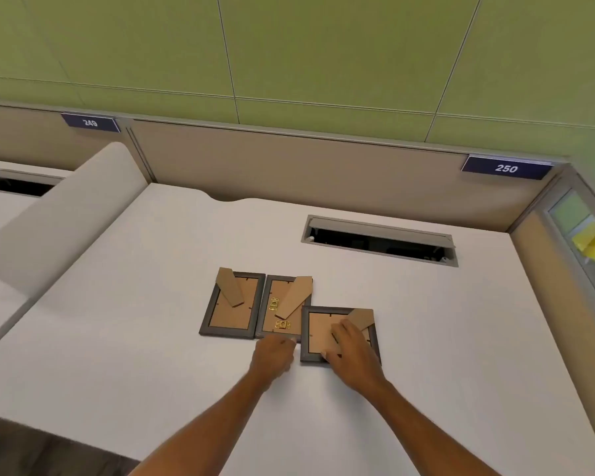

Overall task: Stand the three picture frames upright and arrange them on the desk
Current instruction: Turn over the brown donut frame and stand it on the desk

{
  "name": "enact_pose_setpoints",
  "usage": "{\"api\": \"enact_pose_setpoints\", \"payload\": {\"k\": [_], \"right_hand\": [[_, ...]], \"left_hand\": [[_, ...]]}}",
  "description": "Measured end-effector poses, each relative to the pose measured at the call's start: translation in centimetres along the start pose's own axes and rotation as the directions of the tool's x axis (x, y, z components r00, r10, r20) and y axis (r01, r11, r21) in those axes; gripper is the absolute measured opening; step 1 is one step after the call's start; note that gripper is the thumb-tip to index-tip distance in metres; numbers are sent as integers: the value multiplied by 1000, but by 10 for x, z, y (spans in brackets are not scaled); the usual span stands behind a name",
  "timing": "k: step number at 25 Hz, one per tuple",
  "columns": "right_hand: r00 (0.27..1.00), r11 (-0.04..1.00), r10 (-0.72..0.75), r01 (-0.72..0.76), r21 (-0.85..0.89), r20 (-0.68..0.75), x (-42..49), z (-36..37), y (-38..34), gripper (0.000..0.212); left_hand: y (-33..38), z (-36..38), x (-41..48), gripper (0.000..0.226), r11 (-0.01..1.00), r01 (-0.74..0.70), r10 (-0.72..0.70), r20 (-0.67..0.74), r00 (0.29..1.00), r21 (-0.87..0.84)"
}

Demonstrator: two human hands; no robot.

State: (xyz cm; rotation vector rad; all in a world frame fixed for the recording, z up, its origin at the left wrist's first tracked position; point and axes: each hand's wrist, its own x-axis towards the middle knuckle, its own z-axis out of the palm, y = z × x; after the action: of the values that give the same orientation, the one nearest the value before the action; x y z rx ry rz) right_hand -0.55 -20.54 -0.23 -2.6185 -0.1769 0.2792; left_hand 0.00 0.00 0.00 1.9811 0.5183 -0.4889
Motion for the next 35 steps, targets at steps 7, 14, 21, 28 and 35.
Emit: {"api": "enact_pose_setpoints", "payload": {"k": [7,14,21,28,35], "right_hand": [[999,999,48,-48,3,7,-3,11,3,75],[998,998,-32,29,-51,-46,-15,18,15,95],[990,995,22,-36,-98,-137,-18,20,12,95],[888,991,-64,4,-130,-456,-24,10,20,79],[816,993,-115,75,-94,-566,-18,-23,41,63]], "left_hand": [[-1,20,6,28,919,262,-242,103,965,-295],[0,23,-6,32,953,122,-128,-3,992,-277],[15,30,-21,30,971,-54,32,-98,995,-232],[43,38,-36,33,936,-189,179,-59,982,-296],[64,45,-44,24,907,-204,248,75,966,-369]]}}
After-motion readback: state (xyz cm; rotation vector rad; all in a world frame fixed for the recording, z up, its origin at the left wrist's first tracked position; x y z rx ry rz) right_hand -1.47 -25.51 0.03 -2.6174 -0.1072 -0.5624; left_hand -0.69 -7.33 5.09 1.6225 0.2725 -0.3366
